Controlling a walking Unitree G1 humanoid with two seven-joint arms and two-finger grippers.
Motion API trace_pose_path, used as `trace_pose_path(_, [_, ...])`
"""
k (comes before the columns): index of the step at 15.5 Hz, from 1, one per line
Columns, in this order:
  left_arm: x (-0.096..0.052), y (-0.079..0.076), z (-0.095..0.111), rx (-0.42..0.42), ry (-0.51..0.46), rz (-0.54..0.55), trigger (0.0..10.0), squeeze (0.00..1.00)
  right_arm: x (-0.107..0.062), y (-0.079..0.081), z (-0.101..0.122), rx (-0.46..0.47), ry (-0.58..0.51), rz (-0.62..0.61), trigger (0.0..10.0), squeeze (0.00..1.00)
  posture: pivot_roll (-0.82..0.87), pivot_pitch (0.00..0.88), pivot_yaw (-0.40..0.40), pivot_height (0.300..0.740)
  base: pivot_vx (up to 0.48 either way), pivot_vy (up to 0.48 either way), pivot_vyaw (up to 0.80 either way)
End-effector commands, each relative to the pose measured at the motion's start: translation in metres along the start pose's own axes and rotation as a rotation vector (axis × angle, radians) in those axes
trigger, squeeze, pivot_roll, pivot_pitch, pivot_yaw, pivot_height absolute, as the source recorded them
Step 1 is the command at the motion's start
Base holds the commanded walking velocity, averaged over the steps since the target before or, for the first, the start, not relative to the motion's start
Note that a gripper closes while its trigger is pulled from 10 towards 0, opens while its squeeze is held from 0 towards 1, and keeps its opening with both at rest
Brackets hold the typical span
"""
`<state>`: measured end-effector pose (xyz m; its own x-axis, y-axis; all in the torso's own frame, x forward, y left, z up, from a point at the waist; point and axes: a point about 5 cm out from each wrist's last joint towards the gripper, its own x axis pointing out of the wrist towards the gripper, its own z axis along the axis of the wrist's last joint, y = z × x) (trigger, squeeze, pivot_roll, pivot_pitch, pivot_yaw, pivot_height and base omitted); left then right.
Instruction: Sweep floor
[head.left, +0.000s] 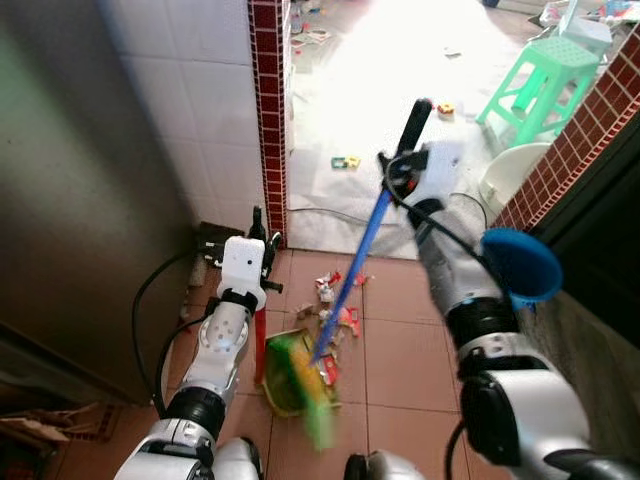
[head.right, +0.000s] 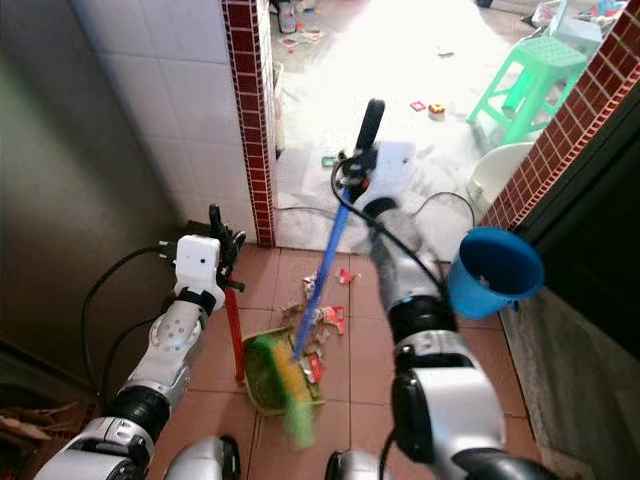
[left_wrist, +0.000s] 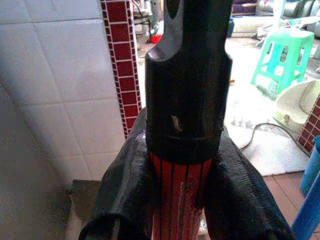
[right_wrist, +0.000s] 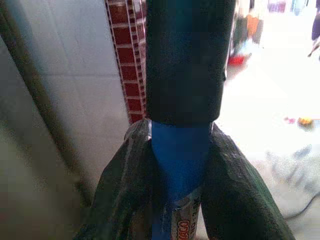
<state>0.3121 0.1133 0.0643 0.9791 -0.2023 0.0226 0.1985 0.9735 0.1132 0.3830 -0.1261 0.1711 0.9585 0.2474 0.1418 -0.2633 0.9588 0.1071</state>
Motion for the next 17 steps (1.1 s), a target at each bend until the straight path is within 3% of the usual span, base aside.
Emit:
trace_pose_path(1, [-0.001, -0.002, -0.006, 0.036, 0.049, -0.037, 10.0, 0.00, 0.008, 0.001, 0.036, -0.088, -0.135, 0.032, 10.0, 0.00, -0.08, 0.084, -0.048, 0.740, 0.000, 0.000, 0.00])
trace_pose_path(5, [-0.003, -0.015, 0.006, 0.094, 0.018, -0.183, 10.0, 0.00, 0.003, -0.013, 0.041, -0.180, -0.164, -0.011, 10.0, 0.00, -0.08, 0.087, -0.049, 0.740, 0.000, 0.000, 0.00])
trace_pose_path(6, [-0.006, -0.021, 0.008, 0.110, 0.009, -0.244, 10.0, 0.00, 0.001, -0.013, 0.038, -0.222, -0.164, -0.011, 10.0, 0.00, -0.07, 0.089, -0.050, 0.740, 0.000, 0.000, 0.00])
trace_pose_path(10, [-0.018, -0.032, 0.003, 0.142, 0.068, -0.424, 10.0, 0.00, -0.006, -0.013, 0.008, -0.245, -0.076, -0.018, 10.0, 0.00, -0.06, 0.097, -0.053, 0.740, 0.000, 0.000, 0.00])
trace_pose_path(14, [-0.018, -0.017, 0.007, 0.167, 0.071, -0.345, 10.0, 0.00, -0.010, -0.014, -0.003, -0.278, -0.038, -0.020, 10.0, 0.00, -0.06, 0.105, -0.047, 0.740, 0.000, 0.000, 0.00])
trace_pose_path(17, [-0.016, -0.006, 0.002, 0.144, 0.101, -0.271, 10.0, 0.00, -0.013, -0.012, -0.015, -0.225, -0.004, -0.022, 10.0, 0.00, -0.06, 0.107, -0.046, 0.740, 0.000, 0.000, 0.00])
